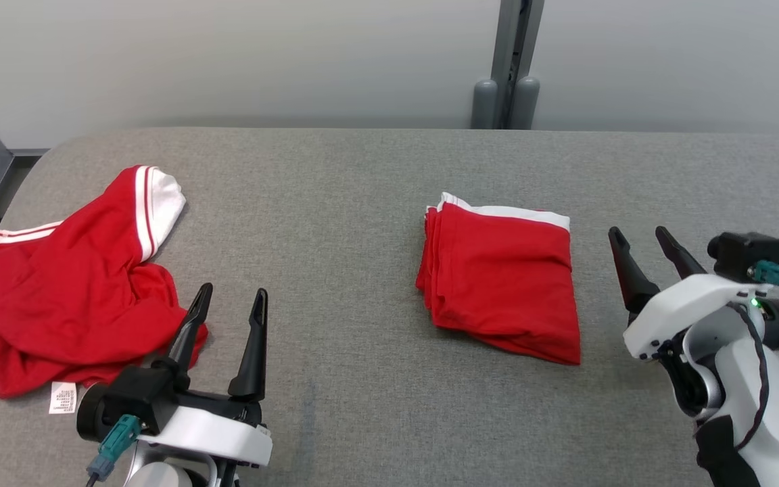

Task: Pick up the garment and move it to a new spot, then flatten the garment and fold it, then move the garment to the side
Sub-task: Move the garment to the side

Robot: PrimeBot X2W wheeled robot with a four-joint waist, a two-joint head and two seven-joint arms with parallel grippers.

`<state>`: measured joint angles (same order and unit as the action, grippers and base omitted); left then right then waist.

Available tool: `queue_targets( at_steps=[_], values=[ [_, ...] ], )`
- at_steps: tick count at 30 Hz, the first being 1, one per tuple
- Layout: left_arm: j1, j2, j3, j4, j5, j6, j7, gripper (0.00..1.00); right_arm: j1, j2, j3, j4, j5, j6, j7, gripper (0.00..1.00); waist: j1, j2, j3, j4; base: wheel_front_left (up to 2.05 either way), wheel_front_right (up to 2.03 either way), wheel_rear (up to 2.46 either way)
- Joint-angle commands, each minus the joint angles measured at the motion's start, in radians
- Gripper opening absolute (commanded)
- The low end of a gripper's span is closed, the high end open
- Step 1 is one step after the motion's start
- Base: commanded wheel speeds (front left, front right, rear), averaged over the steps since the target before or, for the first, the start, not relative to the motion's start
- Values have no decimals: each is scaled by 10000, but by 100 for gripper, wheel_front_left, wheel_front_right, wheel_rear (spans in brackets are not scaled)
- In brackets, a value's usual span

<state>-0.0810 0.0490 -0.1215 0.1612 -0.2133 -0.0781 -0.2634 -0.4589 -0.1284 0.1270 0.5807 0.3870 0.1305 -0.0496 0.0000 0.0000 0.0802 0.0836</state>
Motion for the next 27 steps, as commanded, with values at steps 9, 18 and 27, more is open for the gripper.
queue_targets(
  at_steps=[9,18,27],
  values=[
    [-433,33,-139,-31,-216,117,-16,100,-1939,-266,74,3070,833,3,1780,100,0,0,593,805,0,0,0],
    [-589,32,-245,-25,-299,160,-16,100,-2768,-52,92,4946,1385,5,2910,100,0,0,817,1280,0,0,0],
    [-518,32,-256,45,-286,188,-16,100,-2947,143,192,5878,1719,5,3106,0,0,0,668,1443,0,0,0]
  ],
)
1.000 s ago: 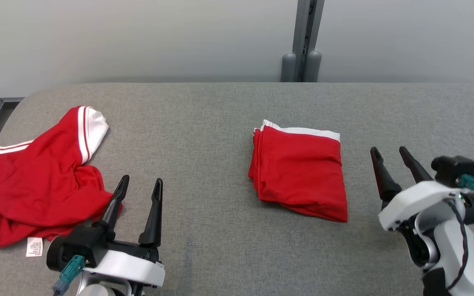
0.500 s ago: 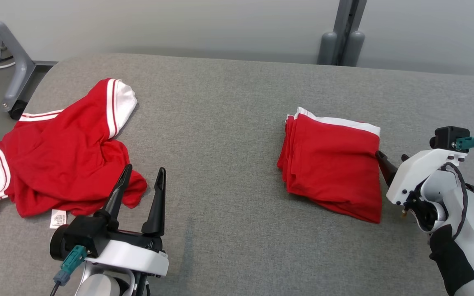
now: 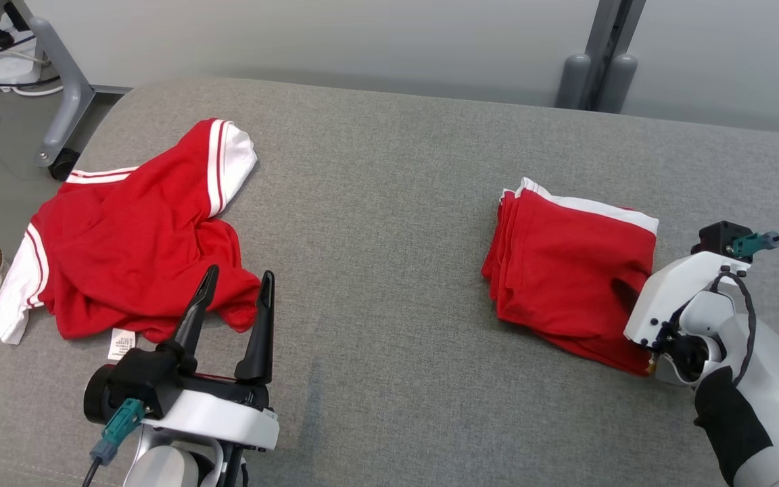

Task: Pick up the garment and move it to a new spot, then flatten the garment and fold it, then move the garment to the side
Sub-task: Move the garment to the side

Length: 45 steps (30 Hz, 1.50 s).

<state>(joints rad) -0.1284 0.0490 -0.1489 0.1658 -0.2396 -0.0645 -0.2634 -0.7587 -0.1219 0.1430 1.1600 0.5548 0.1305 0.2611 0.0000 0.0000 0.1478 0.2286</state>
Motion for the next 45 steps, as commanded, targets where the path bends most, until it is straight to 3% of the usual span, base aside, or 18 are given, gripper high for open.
queue_targets(
  at_steps=[1,11,30,38,45],
  values=[
    [-34,32,33,0,3,57,-16,100,31,79,63,68,55,5,-109,0,0,0,-27,-21,0,0,0],
    [171,33,-42,38,255,-102,-16,100,210,-4,466,-257,496,3,-1210,0,0,0,-380,-688,0,0,0],
    [9,35,-460,87,468,-309,-16,100,1073,-304,1557,-1254,1740,5,-1849,0,0,0,-396,-4119,0,0,0],
    [-194,36,-480,115,540,-377,-16,100,1042,-377,2035,-1605,2051,5,-2019,0,0,0,-147,-4932,0,0,0],
    [-362,36,-528,135,653,-433,-16,100,643,-704,2529,-1781,2121,5,-2325,0,0,0,151,-4998,0,0,0]
  ],
)
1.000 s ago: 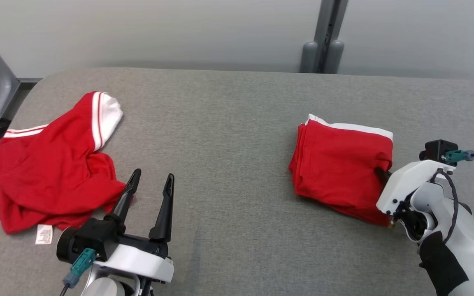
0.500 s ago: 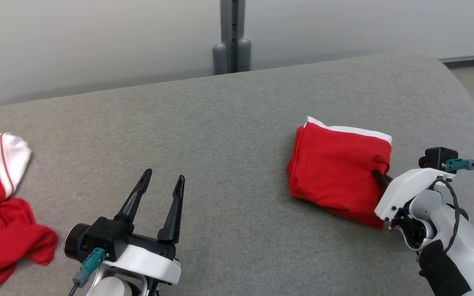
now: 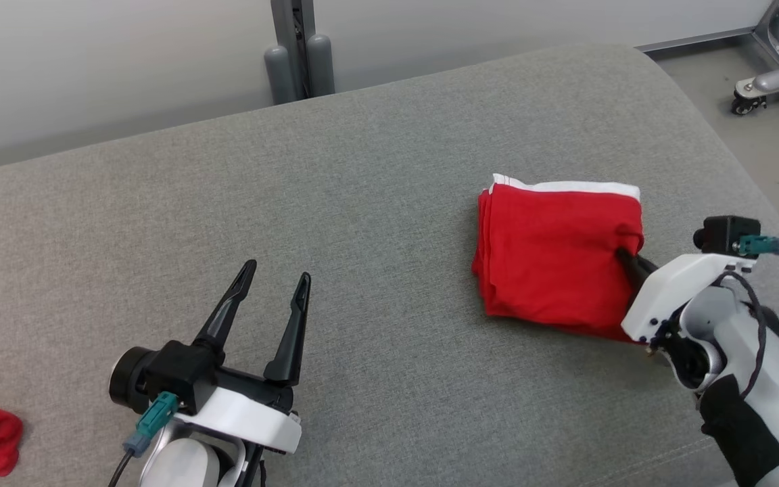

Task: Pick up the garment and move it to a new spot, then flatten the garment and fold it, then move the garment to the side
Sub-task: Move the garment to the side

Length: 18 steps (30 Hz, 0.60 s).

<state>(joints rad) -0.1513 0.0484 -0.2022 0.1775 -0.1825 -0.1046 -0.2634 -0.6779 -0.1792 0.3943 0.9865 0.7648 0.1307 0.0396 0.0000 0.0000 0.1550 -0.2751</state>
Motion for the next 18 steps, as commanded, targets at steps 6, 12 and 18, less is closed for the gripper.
queue_targets(
  at_steps=[6,12,18],
  values=[
    [-387,46,-36,49,175,-97,-16,100,-1027,-810,525,-39,-68,3,-365,0,0,0,602,433,0,0,0],
    [-756,108,-74,46,258,-185,-16,100,-2234,-1754,752,557,-243,2,-857,0,0,0,1372,1015,0,0,0],
    [-953,207,-63,38,271,-218,-16,100,-3070,-2384,892,1529,-658,2,-1155,0,0,0,1735,1316,0,0,0]
  ],
)
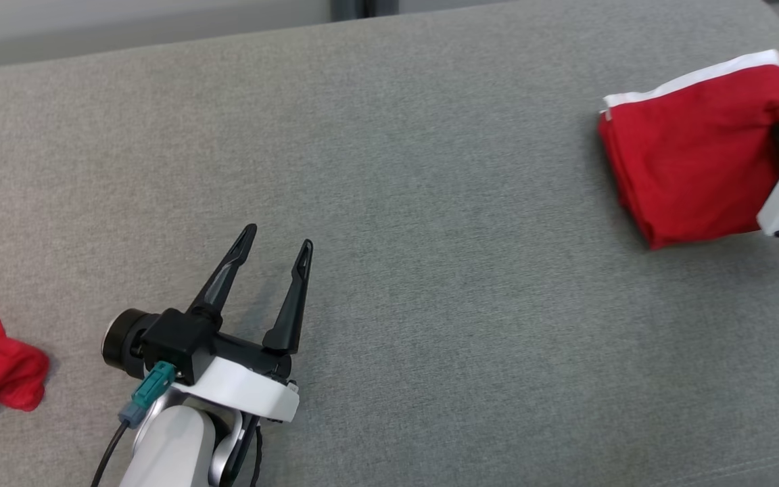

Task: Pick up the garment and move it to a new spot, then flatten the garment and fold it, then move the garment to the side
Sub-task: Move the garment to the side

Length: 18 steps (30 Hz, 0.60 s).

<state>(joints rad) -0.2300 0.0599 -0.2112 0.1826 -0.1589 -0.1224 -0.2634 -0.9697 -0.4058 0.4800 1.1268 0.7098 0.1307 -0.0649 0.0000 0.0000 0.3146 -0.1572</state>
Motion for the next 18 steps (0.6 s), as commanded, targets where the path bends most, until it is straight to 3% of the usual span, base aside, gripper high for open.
queue_targets(
  at_steps=[1,7,8,9,10,18],
  values=[
    [-181,101,20,-16,36,-45,-16,100,-258,-194,48,290,-160,2,-139,0,0,0,174,162,0,0,0],
    [-288,119,34,-74,87,-68,-16,100,-823,-440,51,1176,-580,2,-539,0,0,0,267,194,0,0,0],
    [-294,118,42,-75,92,-70,-16,100,-883,-461,46,1293,-676,2,-597,8,0,0,266,182,0,0,0],
    [-297,114,44,-73,95,-73,-16,100,-910,-450,43,1370,-746,2,-656,42,0,0,261,168,0,0,0],
    [-296,113,47,-73,102,-75,-16,100,-939,-403,16,1423,-792,2,-705,100,0,0,247,148,0,0,0],
    [-142,84,59,10,49,-69,-16,100,-889,-229,-67,1587,-1197,2,-1403,100,0,0,-34,-6,0,0,0]
  ],
)
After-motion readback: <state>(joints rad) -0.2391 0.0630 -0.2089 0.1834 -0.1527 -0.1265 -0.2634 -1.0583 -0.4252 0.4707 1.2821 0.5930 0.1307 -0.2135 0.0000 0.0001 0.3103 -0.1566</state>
